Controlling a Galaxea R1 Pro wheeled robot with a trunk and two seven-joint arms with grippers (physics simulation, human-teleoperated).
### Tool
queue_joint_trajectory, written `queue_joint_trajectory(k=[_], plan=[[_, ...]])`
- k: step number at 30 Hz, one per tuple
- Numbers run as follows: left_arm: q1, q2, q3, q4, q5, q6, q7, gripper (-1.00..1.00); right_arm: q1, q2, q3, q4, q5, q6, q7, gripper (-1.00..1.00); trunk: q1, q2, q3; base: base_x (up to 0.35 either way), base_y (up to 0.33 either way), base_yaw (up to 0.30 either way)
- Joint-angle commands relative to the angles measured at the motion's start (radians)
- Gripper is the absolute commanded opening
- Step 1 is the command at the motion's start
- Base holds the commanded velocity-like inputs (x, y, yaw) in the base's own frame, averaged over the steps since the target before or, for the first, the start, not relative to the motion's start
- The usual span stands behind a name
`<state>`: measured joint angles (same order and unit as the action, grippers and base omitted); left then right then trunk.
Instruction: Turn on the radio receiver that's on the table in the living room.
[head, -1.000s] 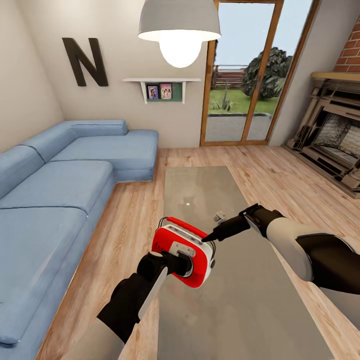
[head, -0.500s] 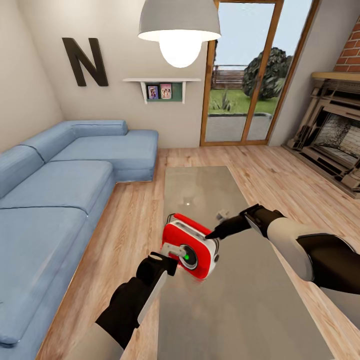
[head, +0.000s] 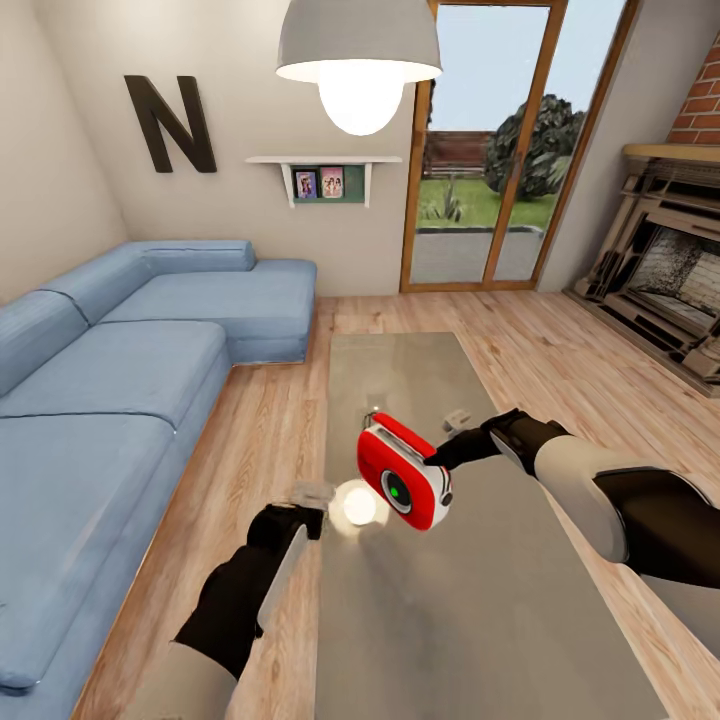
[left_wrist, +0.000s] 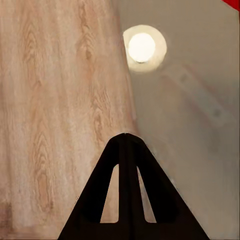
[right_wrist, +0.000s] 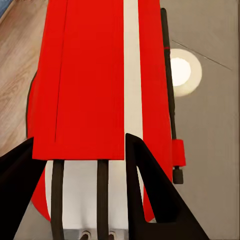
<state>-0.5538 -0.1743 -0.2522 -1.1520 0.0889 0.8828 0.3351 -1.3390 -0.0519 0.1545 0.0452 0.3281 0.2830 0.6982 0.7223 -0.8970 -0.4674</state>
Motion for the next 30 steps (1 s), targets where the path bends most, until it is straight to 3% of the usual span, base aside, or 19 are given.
queue_joint_trajectory(k=[1,3,6,7,9,10,12,13,14,17,18,19,22,30], plan=[[0.0,0.0,0.027,0.01,0.002,-0.002,0.008,-1.0,0.0,0.0,-0.015,-0.001,-0.004,0.001,-0.003,-1.0,0.0,0.0,0.0,0.0,0.0,0.0],[0.0,0.003,0.062,0.032,0.003,-0.005,0.015,-1.0,0.0,0.0,-0.015,-0.001,-0.004,0.002,-0.006,-1.0,0.0,0.0,0.0,0.0,0.0,0.0],[0.001,0.065,0.139,0.113,0.003,-0.035,0.019,-1.0,0.0,0.0,-0.015,-0.001,-0.004,0.002,-0.009,-1.0,0.0,0.0,0.0,0.0,0.0,0.0],[0.003,0.101,0.168,0.173,0.004,-0.074,0.017,-1.0,0.0,0.0,-0.015,-0.001,-0.004,0.002,-0.009,-1.0,0.0,0.0,0.0,0.0,0.0,0.0],[0.016,0.214,0.231,0.389,0.007,-0.245,-0.005,-1.0,0.0,0.001,-0.015,-0.001,-0.004,0.003,-0.008,-1.0,0.0,0.0,0.0,0.0,0.0,0.0],[0.018,0.236,0.252,0.505,0.008,-0.345,-0.027,-1.0,0.0,0.001,-0.015,0.0,-0.004,0.004,-0.002,-1.0,0.0,0.0,0.0,0.0,0.0,0.0],[0.019,0.25,0.278,0.672,0.009,-0.518,-0.056,-1.0,0.0,0.001,-0.015,0.0,-0.004,0.005,0.002,-1.0,0.0,0.0,0.0,0.0,0.0,0.0],[0.02,0.256,0.29,0.796,0.009,-0.673,-0.069,-1.0,0.0,0.002,-0.015,0.001,-0.005,0.008,0.004,-1.0,0.0,0.0,0.0,0.0,0.0,0.0],[0.02,0.258,0.292,0.835,0.009,-0.727,-0.071,-1.0,0.0,0.002,-0.015,0.001,-0.005,0.008,0.005,-1.0,0.0,0.0,0.0,0.0,0.0,0.0],[0.02,0.26,0.3,1.045,0.009,-1.044,-0.079,-1.0,0.0,0.003,-0.015,0.013,-0.006,0.011,0.006,-1.0,0.0,0.0,0.0,0.0,0.0,0.0],[0.02,0.258,0.301,1.075,0.009,-1.092,-0.08,-1.0,0.0,0.004,-0.015,0.017,-0.006,0.011,0.003,-1.0,0.0,0.0,0.0,0.0,0.0,0.0],[0.02,0.256,0.301,1.101,0.01,-1.134,-0.081,-1.0,0.0,0.004,-0.015,0.021,-0.006,0.011,0.0,-1.0,0.0,0.0,0.0,0.0,0.0,0.0],[0.02,0.255,0.301,1.124,0.009,-1.164,-0.082,-1.0,0.001,0.004,-0.015,0.024,-0.006,0.011,-0.002,-1.0,0.0,0.0,0.0,0.0,0.0,0.0],[0.02,0.256,0.301,1.14,0.007,-1.177,-0.074,-1.0,0.027,0.004,-0.015,0.027,-0.006,0.015,0.006,-1.0,0.0,0.0,0.0,0.0,0.0,0.0]])
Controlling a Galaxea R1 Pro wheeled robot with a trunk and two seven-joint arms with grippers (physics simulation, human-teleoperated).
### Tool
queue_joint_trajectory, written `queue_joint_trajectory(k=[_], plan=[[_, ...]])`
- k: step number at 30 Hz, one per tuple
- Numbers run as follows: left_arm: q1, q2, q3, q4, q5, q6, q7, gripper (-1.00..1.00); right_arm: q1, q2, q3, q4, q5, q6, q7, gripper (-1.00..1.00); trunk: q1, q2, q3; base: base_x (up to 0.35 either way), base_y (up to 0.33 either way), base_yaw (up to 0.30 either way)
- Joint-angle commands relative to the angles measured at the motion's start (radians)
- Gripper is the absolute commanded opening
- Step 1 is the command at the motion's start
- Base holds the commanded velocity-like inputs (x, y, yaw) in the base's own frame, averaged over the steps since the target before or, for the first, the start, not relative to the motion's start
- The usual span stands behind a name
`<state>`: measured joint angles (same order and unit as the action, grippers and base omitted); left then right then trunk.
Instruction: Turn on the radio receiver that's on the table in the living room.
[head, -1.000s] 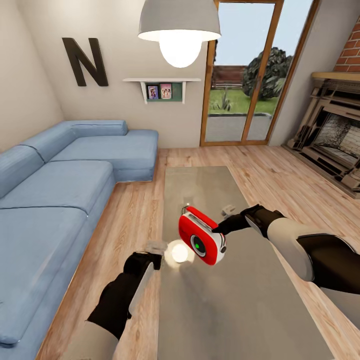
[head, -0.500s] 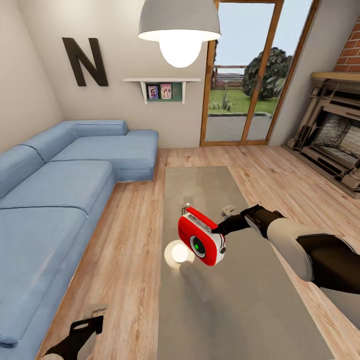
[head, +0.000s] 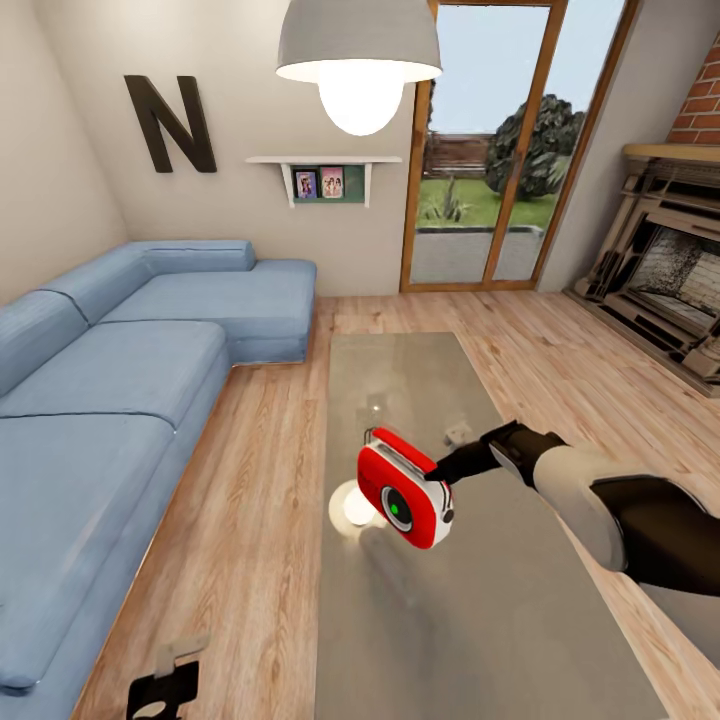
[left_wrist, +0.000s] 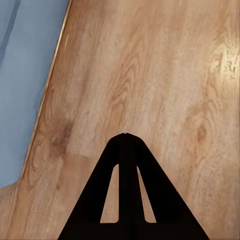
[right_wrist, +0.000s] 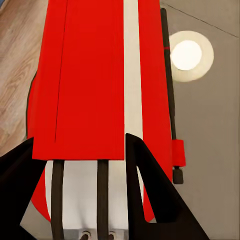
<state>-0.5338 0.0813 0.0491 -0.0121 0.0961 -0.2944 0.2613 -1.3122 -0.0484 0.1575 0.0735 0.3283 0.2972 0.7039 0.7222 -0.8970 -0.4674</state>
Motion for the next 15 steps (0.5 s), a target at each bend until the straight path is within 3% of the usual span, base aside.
queue_joint_trajectory(k=[1,15], plan=[[0.0,-0.001,0.0,0.004,0.0,0.0,-0.002,-1.0,0.004,0.0,-0.018,-0.002,-0.006,0.0,0.0,-1.0,0.0,0.0,0.0,0.0,0.0,0.0],[0.0,0.005,0.001,0.011,0.003,0.0,-0.009,-1.0,0.06,0.002,-0.018,-0.001,-0.006,0.041,-0.01,-1.0,0.0,0.0,0.0,0.0,0.0,0.0]])
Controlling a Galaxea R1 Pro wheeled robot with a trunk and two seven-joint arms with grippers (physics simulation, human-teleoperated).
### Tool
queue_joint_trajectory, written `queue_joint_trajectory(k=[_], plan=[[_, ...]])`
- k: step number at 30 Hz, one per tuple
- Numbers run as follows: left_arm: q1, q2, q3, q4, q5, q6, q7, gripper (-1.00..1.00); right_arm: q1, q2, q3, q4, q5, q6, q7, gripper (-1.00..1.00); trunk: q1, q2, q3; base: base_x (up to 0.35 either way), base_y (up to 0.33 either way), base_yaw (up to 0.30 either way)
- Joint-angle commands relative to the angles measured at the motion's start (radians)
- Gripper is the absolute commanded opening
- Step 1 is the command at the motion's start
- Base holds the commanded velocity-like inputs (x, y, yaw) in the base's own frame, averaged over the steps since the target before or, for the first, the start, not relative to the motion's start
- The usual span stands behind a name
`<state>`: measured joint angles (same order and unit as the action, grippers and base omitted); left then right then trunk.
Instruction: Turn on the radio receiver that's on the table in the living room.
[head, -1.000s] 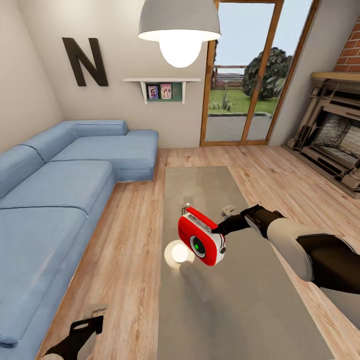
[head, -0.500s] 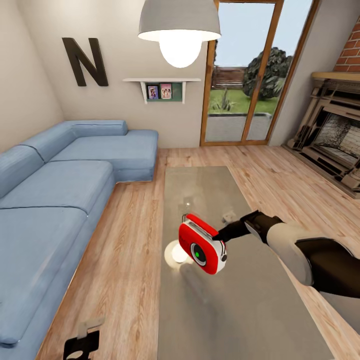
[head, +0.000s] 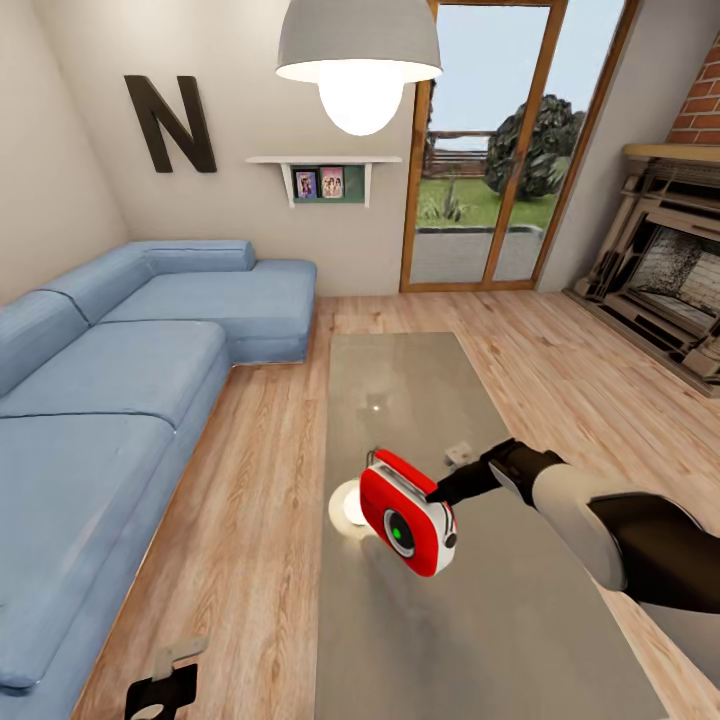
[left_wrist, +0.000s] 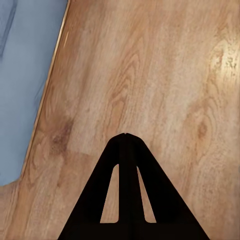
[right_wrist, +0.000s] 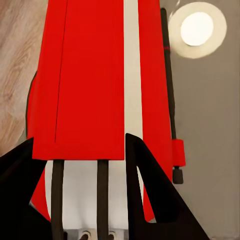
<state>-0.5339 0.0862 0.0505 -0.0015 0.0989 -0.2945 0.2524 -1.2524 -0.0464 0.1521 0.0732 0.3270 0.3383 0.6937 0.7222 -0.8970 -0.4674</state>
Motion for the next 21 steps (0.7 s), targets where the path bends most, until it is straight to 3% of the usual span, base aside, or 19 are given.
queue_joint_trajectory(k=[1,6,13,18,21], plan=[[0.0,0.0,0.0,0.0,0.0,0.0,0.0,-1.0,0.001,0.0,-0.013,-0.001,-0.005,0.001,0.0,-1.0,0.0,0.0,0.0,0.0,0.0,0.0],[0.0,-0.009,-0.001,0.0,0.001,-0.001,-0.001,-1.0,0.011,0.0,-0.013,-0.001,-0.004,0.049,-0.002,-1.0,0.0,0.0,0.0,0.0,0.0,0.0],[0.0,-0.009,-0.001,-0.001,0.001,0.0,-0.001,-1.0,0.013,0.0,-0.013,-0.001,-0.004,0.055,-0.003,-1.0,0.0,0.0,0.0,0.0,0.0,0.0],[0.024,-0.038,0.0,-0.001,0.0,-0.008,-0.003,-1.0,0.043,0.028,0.016,-0.001,0.001,0.028,-0.014,-1.0,0.0,0.0,0.0,0.0,0.0,0.0],[0.026,-0.054,0.0,-0.001,-0.001,-0.008,-0.003,-1.0,0.061,0.045,0.014,-0.002,0.005,0.031,-0.001,-1.0,0.0,0.0,0.0,0.0,0.0,0.0]])
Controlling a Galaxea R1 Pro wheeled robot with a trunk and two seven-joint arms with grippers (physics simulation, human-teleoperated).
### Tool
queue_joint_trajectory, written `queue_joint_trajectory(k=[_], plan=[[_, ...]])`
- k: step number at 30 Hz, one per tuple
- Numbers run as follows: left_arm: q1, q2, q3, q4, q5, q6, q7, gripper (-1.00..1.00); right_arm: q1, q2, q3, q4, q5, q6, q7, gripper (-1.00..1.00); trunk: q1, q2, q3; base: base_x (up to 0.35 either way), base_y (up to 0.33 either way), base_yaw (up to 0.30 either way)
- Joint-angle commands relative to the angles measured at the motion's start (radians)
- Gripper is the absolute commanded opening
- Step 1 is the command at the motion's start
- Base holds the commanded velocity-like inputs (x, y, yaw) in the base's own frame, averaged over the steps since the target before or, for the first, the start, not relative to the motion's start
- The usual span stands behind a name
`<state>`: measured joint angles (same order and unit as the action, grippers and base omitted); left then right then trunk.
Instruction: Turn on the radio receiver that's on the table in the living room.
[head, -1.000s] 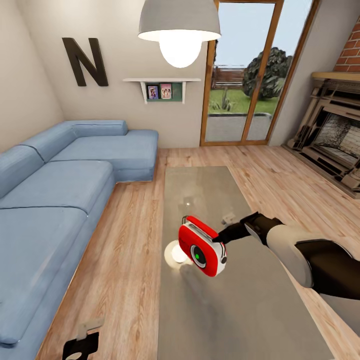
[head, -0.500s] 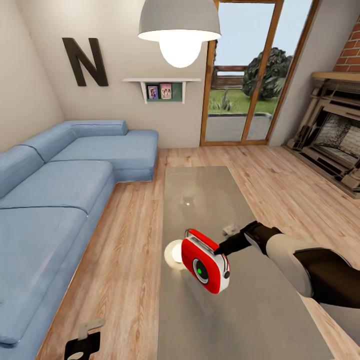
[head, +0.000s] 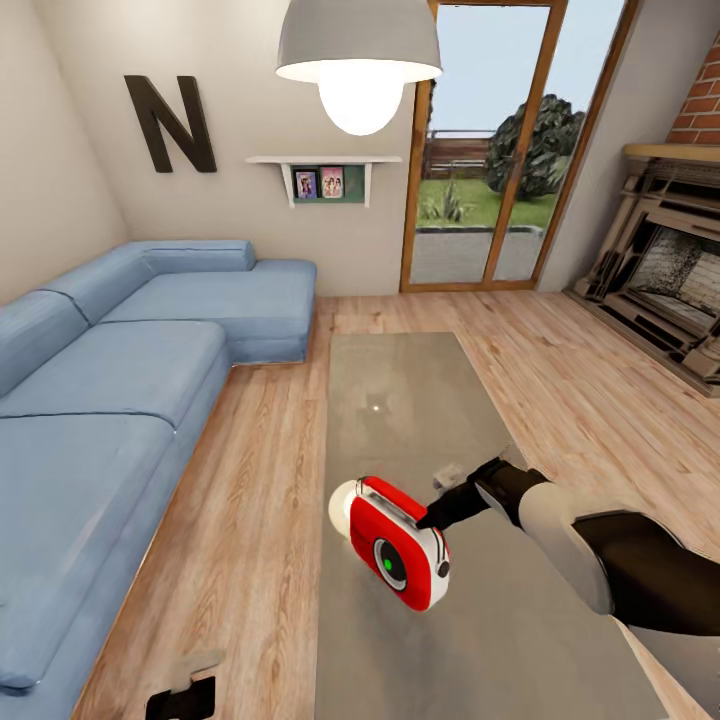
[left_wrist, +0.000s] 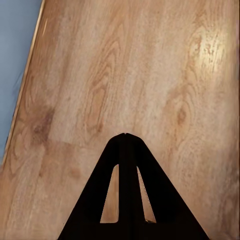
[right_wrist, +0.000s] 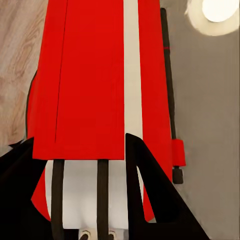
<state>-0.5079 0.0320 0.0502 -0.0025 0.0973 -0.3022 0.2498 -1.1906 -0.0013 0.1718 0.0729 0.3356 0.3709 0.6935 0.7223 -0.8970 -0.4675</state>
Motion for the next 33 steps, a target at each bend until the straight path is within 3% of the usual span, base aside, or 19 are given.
queue_joint_trajectory(k=[1,5,10,13,22,23,33], plan=[[0.001,-0.006,0.0,0.0,-0.001,0.0,0.0,-1.0,0.006,0.006,-0.006,-0.002,-0.001,-0.006,0.002,-1.0,0.0,0.0,0.0,0.0,0.0,0.0],[0.002,-0.028,0.0,0.001,0.0,0.005,0.0,-1.0,0.03,0.023,0.003,-0.002,-0.003,-0.024,0.006,-1.0,0.0,0.0,0.0,0.0,0.0,0.0],[0.002,-0.056,0.0,0.001,-0.002,0.003,0.002,-1.0,0.054,0.013,0.014,-0.001,-0.008,-0.052,0.006,-1.0,0.0,0.0,0.0,0.0,0.0,0.0],[0.002,-0.073,0.0,0.001,-0.003,0.001,0.003,-1.0,0.054,0.009,0.045,-0.001,-0.009,-0.074,0.006,-1.0,0.0,0.0,0.0,0.0,0.0,0.0],[0.002,-0.072,0.0,0.001,-0.003,-0.001,0.003,-1.0,0.058,0.006,0.089,-0.001,-0.013,-0.132,0.007,-1.0,0.0,0.0,0.0,-0.132,0.0,0.0],[0.002,-0.072,0.0,0.001,-0.003,-0.001,0.003,-1.0,0.058,0.006,-0.02,-0.001,-0.013,-0.264,0.007,-1.0,0.0,0.0,0.0,-0.019,0.0,0.0],[0.002,-0.072,0.0,0.001,-0.004,-0.002,0.003,-1.0,0.067,0.006,-0.02,0.001,-0.015,-0.332,0.008,-1.0,0.0,0.0,0.0,-0.023,0.0,0.0]])
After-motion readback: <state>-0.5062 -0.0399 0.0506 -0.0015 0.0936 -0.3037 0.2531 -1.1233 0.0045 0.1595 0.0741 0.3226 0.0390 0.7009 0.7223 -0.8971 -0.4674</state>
